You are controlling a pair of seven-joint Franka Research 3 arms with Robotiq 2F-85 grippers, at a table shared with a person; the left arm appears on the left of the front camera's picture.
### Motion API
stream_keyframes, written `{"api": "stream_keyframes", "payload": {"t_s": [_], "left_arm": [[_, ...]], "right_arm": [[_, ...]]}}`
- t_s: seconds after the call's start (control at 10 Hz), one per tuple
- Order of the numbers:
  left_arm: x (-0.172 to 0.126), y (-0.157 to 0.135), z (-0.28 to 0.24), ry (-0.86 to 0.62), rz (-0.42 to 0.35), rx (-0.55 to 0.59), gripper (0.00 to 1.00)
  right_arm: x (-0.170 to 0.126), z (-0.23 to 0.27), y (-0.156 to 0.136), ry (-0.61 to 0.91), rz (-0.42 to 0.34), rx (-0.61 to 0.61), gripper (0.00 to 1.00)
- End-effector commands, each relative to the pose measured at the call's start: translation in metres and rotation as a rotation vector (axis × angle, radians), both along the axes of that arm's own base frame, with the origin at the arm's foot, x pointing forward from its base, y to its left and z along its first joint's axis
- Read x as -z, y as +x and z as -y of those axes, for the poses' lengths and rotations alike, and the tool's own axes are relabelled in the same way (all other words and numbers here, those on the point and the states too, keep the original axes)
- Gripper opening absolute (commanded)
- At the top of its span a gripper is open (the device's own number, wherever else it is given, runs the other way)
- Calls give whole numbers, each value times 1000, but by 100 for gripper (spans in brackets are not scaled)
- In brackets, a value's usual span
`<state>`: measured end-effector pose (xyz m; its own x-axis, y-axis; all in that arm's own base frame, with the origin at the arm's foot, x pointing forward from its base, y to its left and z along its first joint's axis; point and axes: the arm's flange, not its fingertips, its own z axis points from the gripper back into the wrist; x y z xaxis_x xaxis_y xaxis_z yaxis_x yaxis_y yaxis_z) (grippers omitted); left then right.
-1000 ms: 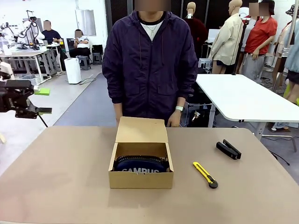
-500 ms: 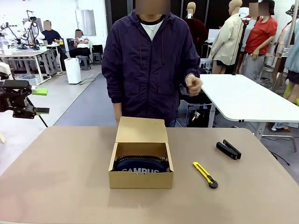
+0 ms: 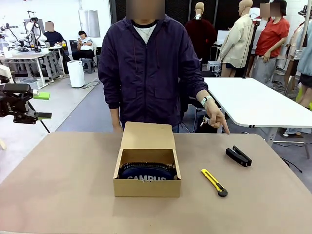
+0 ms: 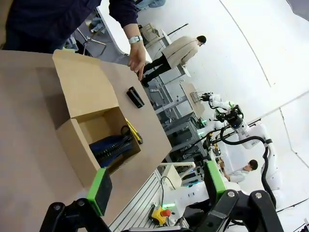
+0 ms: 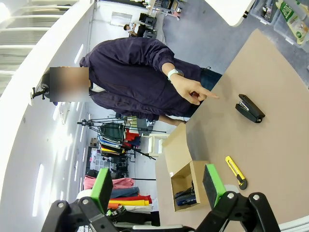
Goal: Pack the items into the box.
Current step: Pick up the item indicated by the person and place it inside the Mailer Box.
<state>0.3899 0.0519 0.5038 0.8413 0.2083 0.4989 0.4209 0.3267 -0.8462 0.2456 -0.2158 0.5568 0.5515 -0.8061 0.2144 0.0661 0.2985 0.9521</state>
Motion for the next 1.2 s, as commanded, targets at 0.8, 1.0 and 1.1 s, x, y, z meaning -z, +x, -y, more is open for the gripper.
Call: {"api": "stream_keyframes", "payload": {"t_s": [0.8,1.0,1.1], "left_arm": [[-1,-3,-3,3,-4,13,100],[-1,-3,-3,3,-4,13,100],[-1,-3,-3,3,-4,13,100]], "right_arm": [[7,-87,153,-844,-569,-216,100],[39,-123,177,-1066,-545,-284,100],[55,-138,179,-1077,-502,-358,100]]}}
